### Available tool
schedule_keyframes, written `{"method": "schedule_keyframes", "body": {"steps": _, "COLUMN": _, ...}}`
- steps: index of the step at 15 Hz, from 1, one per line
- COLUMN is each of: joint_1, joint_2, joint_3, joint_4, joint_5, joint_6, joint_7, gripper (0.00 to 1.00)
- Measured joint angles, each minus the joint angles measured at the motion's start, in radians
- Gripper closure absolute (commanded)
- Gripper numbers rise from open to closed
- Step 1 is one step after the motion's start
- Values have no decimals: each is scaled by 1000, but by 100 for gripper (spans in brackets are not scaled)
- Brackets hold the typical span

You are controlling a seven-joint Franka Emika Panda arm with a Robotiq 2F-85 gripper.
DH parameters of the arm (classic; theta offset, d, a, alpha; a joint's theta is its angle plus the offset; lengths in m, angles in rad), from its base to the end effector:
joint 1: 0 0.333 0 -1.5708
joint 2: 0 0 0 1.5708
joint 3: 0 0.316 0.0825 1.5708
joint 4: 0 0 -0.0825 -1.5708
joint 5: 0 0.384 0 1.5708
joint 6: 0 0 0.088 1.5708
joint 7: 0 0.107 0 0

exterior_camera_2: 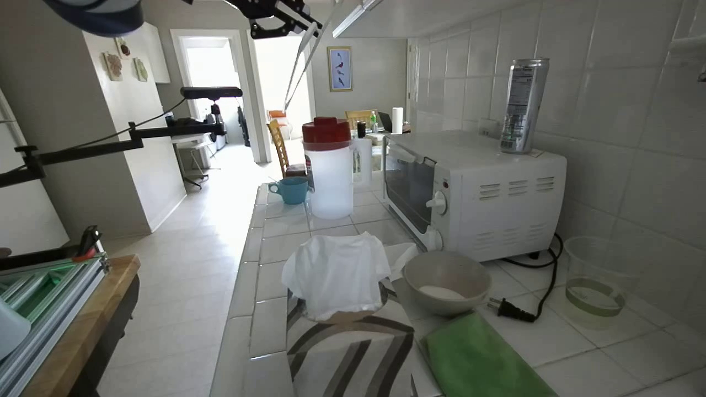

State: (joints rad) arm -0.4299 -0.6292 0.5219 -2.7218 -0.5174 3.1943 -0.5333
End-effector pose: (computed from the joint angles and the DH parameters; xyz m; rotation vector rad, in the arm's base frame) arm 0.3960 0.0985 0.4894 1.8320 1.3062 0.9399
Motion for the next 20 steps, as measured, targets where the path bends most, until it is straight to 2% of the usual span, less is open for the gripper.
{"method": "schedule_keyframes", "body": {"steps": 5, "joint_1": 54, "joint_2": -40, "joint_3": -65, "joint_4": -20, "joint_5": 0, "joint_6": -55, "joint_7": 0, "gripper": 98}}
{"method": "schedule_keyframes", "body": {"steps": 10, "joint_1": 89, "joint_2": -70, "joint_3": -91, "joint_4": -20, "joint_5": 0, "joint_6": -93, "joint_7": 0, "gripper": 98}}
{"method": "schedule_keyframes", "body": {"steps": 20, "joint_1": 66, "joint_2": -97, "joint_3": -127, "joint_4": -20, "joint_5": 0, "joint_6": -130, "joint_7": 0, "gripper": 98}}
